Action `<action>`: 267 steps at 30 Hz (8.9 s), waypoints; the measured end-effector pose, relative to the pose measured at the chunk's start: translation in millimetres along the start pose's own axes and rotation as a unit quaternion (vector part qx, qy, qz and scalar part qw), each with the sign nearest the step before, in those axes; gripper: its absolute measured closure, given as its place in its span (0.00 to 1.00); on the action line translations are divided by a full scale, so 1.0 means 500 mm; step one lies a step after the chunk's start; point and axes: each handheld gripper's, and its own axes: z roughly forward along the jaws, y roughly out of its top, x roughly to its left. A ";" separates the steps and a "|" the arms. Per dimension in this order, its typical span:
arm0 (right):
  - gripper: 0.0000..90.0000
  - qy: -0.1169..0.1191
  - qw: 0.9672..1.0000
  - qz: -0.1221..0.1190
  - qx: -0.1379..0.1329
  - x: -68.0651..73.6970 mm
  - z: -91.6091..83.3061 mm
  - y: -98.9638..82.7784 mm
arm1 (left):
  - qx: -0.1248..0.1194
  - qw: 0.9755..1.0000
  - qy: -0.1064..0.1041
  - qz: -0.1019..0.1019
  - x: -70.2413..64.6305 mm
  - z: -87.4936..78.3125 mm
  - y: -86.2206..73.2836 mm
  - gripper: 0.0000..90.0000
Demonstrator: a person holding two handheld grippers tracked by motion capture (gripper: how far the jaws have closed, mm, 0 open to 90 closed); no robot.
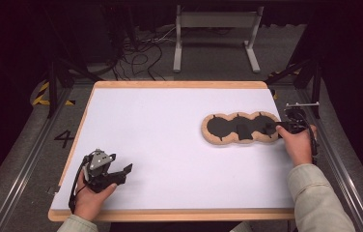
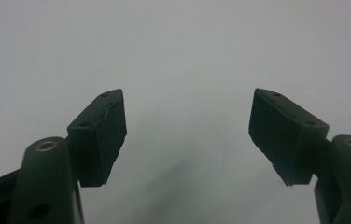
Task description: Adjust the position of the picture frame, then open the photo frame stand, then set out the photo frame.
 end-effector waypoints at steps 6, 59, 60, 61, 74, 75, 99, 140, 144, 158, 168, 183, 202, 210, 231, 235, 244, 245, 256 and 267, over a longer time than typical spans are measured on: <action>0.21 -0.009 1.000 0.004 0.010 0.012 0.010 0.006 | -0.001 1.000 -0.002 0.002 -0.003 0.003 0.002 0.31; 1.00 0.043 0.972 -0.227 0.037 0.418 0.138 0.126 | -0.003 1.000 0.004 -0.011 0.013 -0.011 -0.014 0.31; 1.00 0.042 0.972 -0.228 0.043 0.420 0.145 0.127 | -0.003 1.000 0.004 -0.011 0.013 -0.011 -0.015 0.31; 1.00 0.042 0.971 -0.229 0.047 0.421 0.149 0.127 | -0.003 1.000 0.005 -0.011 0.013 -0.011 -0.016 0.31; 1.00 0.064 0.962 -0.256 0.067 0.422 0.151 0.086 | 0.002 1.000 -0.002 -0.004 0.007 0.003 -0.006 0.31; 1.00 0.069 0.960 -0.261 0.067 0.423 0.146 0.079 | 0.003 1.000 -0.003 -0.003 0.006 0.005 -0.005 0.31; 1.00 0.095 0.943 -0.315 0.047 0.473 0.091 -0.007 | 0.006 1.000 -0.021 0.019 -0.012 0.036 0.023 0.31; 0.98 0.222 0.900 -0.374 -0.007 0.552 -0.052 -0.058 | 0.005 0.999 -0.039 0.025 -0.014 0.056 0.045 0.31; 0.97 0.228 0.893 -0.387 -0.013 0.549 -0.074 -0.083 | 0.006 0.999 -0.039 0.026 -0.015 0.056 0.045 0.31; 0.96 0.267 0.879 -0.396 -0.012 0.528 -0.120 -0.167 | 0.006 0.999 -0.034 0.025 -0.014 0.049 0.042 0.31; 0.98 0.249 0.881 -0.402 0.020 0.509 -0.105 -0.206 | 0.012 0.999 -0.033 0.028 -0.014 0.049 0.042 0.32; 1.00 0.228 0.883 -0.407 0.056 0.500 -0.071 -0.241 | 0.017 0.998 -0.041 0.036 -0.014 0.056 0.044 0.33; 1.00 0.241 0.900 -0.362 0.005 0.495 -0.060 -0.233 | 0.026 0.998 -0.057 0.027 -0.018 0.062 0.044 0.33; 1.00 0.247 0.906 -0.341 -0.051 0.486 -0.074 -0.214 | 0.026 0.998 -0.056 0.030 -0.019 0.062 0.045 0.32; 0.79 0.208 0.918 -0.326 -0.086 0.410 -0.146 -0.201 | 0.022 0.996 -0.086 0.017 -0.018 0.068 0.071 0.36; 0.79 0.209 0.921 -0.317 -0.091 0.394 -0.156 -0.198 | 0.025 0.996 -0.089 0.023 -0.020 0.072 0.072 0.38; 0.71 0.204 0.931 -0.292 -0.082 0.363 -0.159 -0.196 | 0.033 0.996 -0.084 0.020 -0.023 0.073 0.073 0.38; 0.68 0.200 0.932 -0.292 -0.077 0.361 -0.158 -0.196 | 0.035 0.996 -0.086 0.013 -0.020 0.074 0.072 0.38; 0.40 0.191 0.939 -0.283 -0.042 0.343 -0.143 -0.197 | 0.063 0.993 -0.095 0.002 -0.014 0.086 0.067 0.36; 0.38 0.170 0.946 -0.275 0.005 0.306 -0.116 -0.218 | 0.099 0.989 -0.108 -0.010 -0.002 0.097 0.062 0.38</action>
